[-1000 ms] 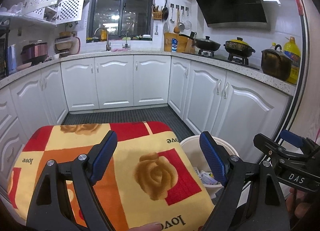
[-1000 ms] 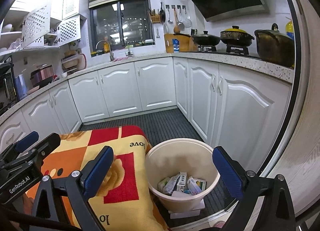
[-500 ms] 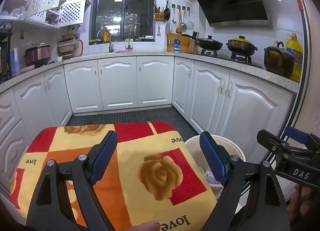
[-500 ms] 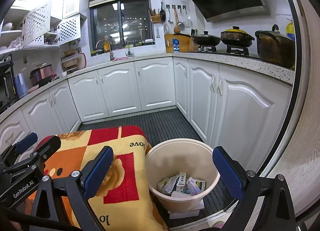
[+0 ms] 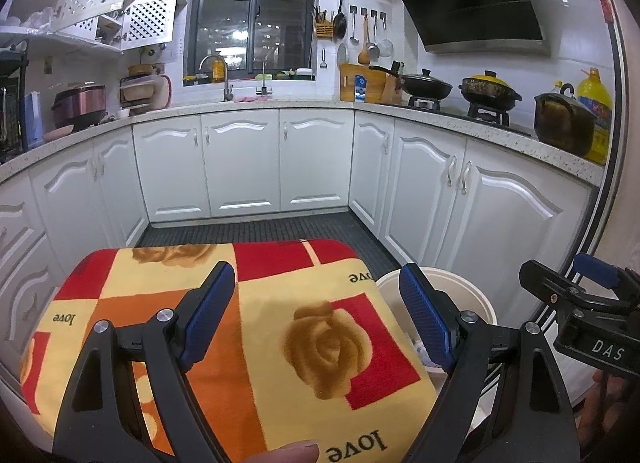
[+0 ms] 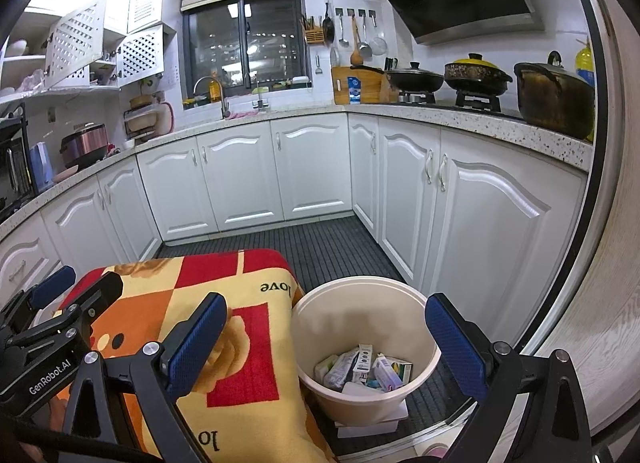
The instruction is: Collect trash
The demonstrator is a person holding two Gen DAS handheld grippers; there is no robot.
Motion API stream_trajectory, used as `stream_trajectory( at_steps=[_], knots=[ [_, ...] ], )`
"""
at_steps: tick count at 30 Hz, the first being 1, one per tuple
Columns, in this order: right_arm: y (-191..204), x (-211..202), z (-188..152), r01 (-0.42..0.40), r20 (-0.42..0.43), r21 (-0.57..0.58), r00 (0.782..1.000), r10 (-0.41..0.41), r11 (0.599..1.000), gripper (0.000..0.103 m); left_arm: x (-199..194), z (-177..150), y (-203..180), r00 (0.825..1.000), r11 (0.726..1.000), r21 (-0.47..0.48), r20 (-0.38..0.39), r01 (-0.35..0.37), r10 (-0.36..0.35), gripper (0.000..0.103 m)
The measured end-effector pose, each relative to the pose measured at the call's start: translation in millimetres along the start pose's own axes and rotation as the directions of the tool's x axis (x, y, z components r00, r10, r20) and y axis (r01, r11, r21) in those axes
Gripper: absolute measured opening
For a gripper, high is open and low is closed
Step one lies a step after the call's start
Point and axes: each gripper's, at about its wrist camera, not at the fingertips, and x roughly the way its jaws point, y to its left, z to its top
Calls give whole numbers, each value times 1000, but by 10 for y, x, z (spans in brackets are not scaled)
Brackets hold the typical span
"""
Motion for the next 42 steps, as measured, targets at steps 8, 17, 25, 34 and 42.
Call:
stream_trajectory(
  at_steps=[8, 17, 25, 34, 42],
  knots=[
    [1, 53, -21, 0, -12, -5, 1000, 0, 1000, 99, 53, -23, -11, 1000, 1000, 2, -15, -8, 8, 84],
    [-36, 89, -41, -2, -24, 6, 1000, 2, 1000, 99, 87, -55, -15, 1000, 1000, 7, -27, -10, 10, 84],
    [-60, 117, -44, -3, -32, 5, 999, 3, 1000, 99, 106, -79, -28, 999, 1000, 18, -31, -7, 7, 84],
    [-61, 129, -58, -2, -34, 5, 999, 2, 1000, 99, 107, -94, -29, 1000, 1000, 27, -29, -3, 3, 84],
    [-52, 154, -61, -1, -39, 0, 999, 1, 1000, 99, 100, -91, -29, 999, 1000, 28, -33, -1, 2, 84]
  ],
)
